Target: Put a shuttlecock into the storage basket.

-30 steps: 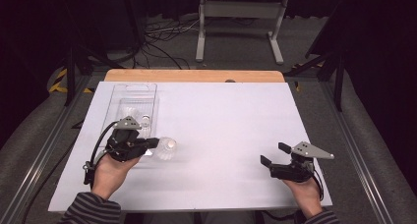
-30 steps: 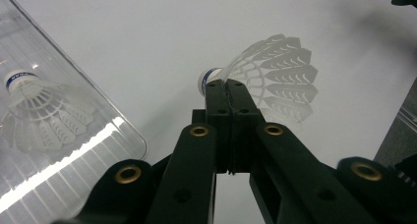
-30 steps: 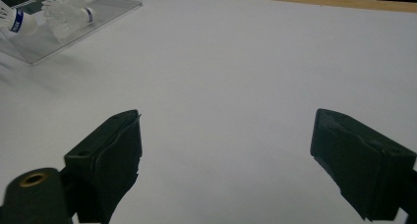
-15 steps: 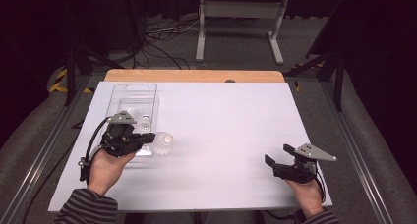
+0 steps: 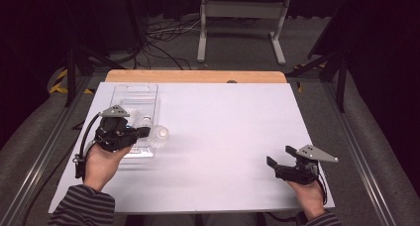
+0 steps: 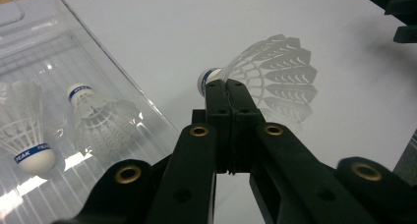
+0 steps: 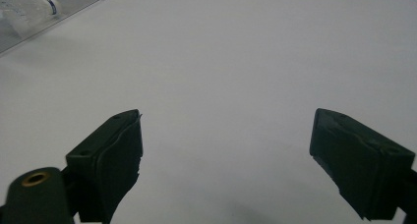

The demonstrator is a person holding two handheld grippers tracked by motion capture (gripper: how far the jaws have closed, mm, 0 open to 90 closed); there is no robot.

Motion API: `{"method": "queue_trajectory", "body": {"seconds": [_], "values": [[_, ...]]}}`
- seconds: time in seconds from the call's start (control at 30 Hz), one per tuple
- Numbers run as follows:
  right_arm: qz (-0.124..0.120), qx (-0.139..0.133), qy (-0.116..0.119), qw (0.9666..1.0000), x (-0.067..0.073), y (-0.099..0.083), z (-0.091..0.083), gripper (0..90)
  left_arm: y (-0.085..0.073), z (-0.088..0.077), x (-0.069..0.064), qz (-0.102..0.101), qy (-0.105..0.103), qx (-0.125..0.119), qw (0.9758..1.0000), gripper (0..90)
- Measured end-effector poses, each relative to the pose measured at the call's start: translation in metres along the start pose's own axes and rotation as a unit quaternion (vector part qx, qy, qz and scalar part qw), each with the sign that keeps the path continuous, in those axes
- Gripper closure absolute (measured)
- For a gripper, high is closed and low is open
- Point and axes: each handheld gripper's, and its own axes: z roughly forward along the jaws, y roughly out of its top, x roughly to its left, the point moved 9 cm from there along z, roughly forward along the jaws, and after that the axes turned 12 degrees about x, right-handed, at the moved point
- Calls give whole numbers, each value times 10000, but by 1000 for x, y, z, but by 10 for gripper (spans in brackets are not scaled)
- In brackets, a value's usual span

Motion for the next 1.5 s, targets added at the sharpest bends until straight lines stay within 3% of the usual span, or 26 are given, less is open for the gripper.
{"method": "queue_trajectory", "body": {"seconds": [0.63,1.13,1.5], "values": [[26,-42,13,10000,0,1,-1,133,14,-3,28,-233,253,-35,9994,899],[42,-65,48,10000,0,1,-1,133,22,0,48,-528,375,-53,9979,899],[80,-54,72,9999,1,1,-1,133,31,-3,60,-602,533,-55,9967,899]]}}
